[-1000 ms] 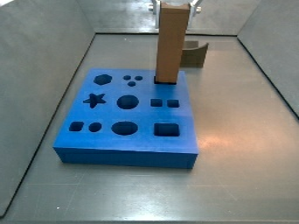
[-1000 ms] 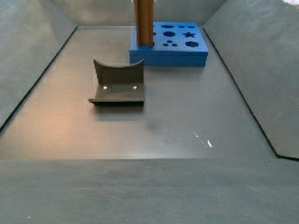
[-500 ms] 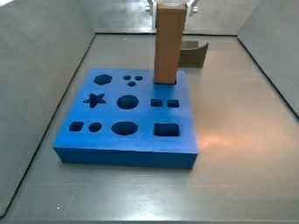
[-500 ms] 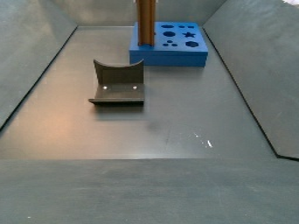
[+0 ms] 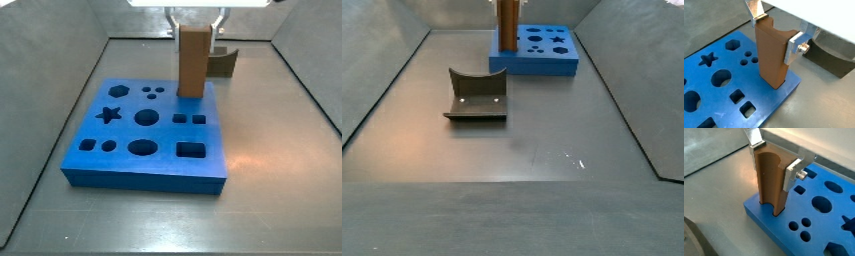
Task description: Insert the arch object.
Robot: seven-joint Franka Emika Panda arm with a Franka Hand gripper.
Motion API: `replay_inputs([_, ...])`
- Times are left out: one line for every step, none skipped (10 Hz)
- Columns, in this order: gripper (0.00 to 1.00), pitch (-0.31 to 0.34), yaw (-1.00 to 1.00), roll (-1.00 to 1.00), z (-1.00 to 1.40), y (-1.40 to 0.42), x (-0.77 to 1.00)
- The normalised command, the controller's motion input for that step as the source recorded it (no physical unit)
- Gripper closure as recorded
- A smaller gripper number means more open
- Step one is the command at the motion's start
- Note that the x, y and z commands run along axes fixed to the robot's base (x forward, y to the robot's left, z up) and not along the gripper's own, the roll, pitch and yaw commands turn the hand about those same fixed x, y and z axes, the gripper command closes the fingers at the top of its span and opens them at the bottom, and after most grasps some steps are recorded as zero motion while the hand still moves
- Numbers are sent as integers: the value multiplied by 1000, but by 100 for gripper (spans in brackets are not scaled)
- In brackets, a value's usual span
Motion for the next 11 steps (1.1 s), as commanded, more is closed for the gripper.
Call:
replay_inputs([100,-129,14,0,-269,0,-86])
replay_inputs([100,-136,46,0,-274,20,-103])
replay_inputs([100,-110,31,0,-277,17,-71])
replay_inputs([100,-73,0,0,-297,3,0])
replay_inputs([100,-63,0,0,-280,0,0])
replay_inputs([100,-59,3,0,-297,37,0])
replay_inputs([100,-60,329,106,-334,143,0])
replay_inputs([100,-61,131,0,-203,91,-17])
replay_inputs([100,-79,0,-100,-23,97,-43])
replay_inputs([100,-3,0,-6,0,0,0])
replay_inputs([100,0,0,0,0,0,0])
